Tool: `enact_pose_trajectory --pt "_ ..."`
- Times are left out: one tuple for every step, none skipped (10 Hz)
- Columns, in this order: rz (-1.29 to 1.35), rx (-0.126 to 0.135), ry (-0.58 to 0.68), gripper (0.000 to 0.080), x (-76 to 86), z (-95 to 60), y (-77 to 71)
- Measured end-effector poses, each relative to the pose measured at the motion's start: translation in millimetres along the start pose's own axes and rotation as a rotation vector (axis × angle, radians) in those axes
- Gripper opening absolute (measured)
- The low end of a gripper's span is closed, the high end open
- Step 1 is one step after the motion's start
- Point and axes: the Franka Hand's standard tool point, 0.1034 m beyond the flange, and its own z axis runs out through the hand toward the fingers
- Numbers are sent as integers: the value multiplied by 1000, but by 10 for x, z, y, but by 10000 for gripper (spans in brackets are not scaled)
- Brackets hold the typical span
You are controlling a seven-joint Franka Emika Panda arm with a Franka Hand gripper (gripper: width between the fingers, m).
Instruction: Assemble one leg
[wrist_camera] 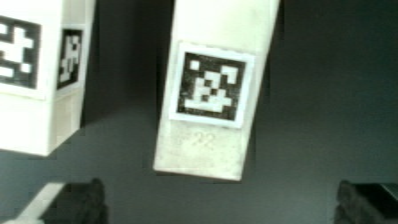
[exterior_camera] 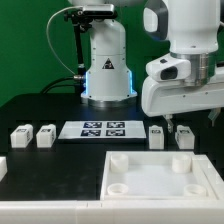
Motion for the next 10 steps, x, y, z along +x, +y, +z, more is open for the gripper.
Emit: enact_pose_trajectory --pt "-1 3 15 649 40 -16 -12" --pt "-2 1 4 649 19 -6 -8" --pt "-1 -12 -116 649 -76 9 23" --pt "42 -2 -280 649 -102 27 36" --pt "68 12 -371 649 -42 59 42" --pt "90 21 -490 649 -79 64 40" --pt "81 19 -554 649 -28 81 22" --pt "67 18 -635 649 -37 84 -8" --pt "68 26 -764 649 -75 89 3" --pt "68 32 -811 649 -29 128 5"
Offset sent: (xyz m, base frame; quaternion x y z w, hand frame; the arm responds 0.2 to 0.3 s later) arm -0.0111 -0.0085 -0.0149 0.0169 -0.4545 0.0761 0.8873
